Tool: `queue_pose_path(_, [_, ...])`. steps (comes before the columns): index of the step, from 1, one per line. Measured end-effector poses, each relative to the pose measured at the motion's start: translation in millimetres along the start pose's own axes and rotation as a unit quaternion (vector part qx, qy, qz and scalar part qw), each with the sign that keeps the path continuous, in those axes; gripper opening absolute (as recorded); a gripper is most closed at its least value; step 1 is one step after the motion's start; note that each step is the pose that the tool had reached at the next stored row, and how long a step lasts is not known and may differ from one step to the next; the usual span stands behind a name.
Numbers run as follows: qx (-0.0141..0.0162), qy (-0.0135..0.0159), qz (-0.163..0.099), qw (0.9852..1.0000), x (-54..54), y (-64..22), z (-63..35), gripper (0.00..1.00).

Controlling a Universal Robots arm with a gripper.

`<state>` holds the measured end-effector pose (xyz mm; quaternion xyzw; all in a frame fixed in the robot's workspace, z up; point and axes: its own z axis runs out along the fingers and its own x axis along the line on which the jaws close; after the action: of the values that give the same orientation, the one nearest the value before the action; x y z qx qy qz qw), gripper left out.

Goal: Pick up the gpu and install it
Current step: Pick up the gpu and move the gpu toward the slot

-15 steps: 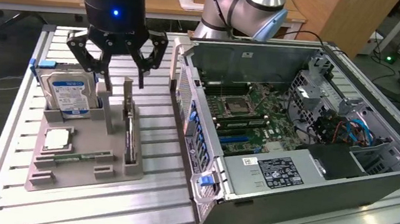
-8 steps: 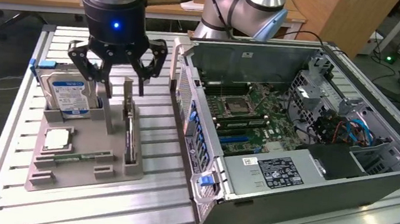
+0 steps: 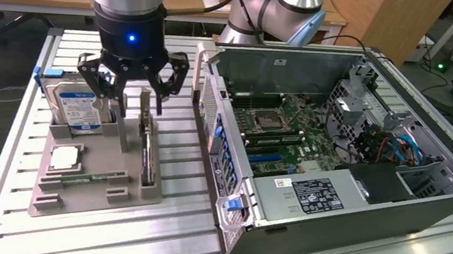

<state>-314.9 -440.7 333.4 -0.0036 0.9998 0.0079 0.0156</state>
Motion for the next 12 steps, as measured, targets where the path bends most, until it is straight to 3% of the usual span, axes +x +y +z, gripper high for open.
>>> queue_pose_path(12, [-0.0001, 0.0005, 0.002, 1.0000, 0.3, 0.0, 21.4, 0.59])
